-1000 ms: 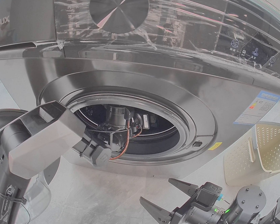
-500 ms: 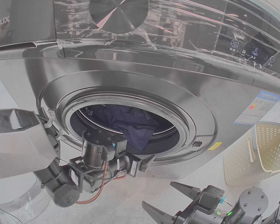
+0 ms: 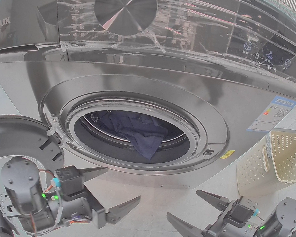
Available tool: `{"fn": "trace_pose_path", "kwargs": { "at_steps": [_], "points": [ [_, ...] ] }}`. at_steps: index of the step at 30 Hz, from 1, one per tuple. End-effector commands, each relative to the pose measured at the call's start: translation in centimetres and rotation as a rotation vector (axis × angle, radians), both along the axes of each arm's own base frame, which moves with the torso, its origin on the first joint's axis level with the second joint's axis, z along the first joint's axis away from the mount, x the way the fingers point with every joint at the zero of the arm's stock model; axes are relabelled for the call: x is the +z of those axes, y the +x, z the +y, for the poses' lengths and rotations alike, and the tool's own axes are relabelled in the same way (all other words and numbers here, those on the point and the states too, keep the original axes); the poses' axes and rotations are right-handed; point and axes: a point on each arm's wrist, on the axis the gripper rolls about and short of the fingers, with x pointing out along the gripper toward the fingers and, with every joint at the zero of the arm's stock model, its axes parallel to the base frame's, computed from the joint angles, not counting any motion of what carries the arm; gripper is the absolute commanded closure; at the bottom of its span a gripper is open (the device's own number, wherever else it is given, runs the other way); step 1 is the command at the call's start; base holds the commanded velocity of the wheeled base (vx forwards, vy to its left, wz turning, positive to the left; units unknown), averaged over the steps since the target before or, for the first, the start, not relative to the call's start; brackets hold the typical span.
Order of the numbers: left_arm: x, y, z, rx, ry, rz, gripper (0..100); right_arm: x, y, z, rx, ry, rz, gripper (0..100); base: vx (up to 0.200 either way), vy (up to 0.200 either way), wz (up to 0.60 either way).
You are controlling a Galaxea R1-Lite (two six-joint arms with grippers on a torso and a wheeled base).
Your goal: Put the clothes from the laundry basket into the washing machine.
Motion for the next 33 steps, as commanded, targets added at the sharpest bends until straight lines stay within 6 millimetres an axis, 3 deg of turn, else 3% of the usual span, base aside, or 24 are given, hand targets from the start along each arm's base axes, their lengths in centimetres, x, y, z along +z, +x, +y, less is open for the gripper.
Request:
{"fn": "trace_pose_path", "kwargs": {
  "at_steps": [1,9,10,19,25,28,33],
  "points": [
    [1.4,-3.7,3.8,-0.004,-0.065,-0.062,0,1.4,-1.2,-2.9,-0.088,0.038,-0.047,0,-0.200,0.000,0.00],
    [3.7,-5.5,7.7,0.109,-0.137,-0.166,0,3.0,-1.6,-7.1,-0.299,0.066,-0.083,0,-0.125,0.000,0.00],
    [4.1,-6.3,9.0,0.139,-0.142,-0.183,0,3.1,-2.0,-8.6,-0.356,0.024,-0.079,0,0.000,0.000,0.00],
    [3.3,-11.2,14.2,0.295,-0.117,-0.187,0,3.5,-4.7,-13.1,-0.547,-0.003,-0.096,0,-0.133,0.000,0.00],
    [2.6,-12.9,15.4,0.368,-0.107,-0.195,0,3.0,-6.7,-14.9,-0.647,-0.017,-0.097,0,-0.033,0.000,0.00],
    [2.1,-13.7,15.8,0.386,-0.119,-0.214,0,2.1,-9.1,-15.9,-0.673,-0.025,-0.113,0,-0.133,0.000,0.00],
    [1.2,-14.3,16.1,0.415,-0.106,-0.200,0,1.3,-11.1,-16.5,-0.669,-0.014,-0.130,0,0.000,0.000,0.00]
  ]
}}
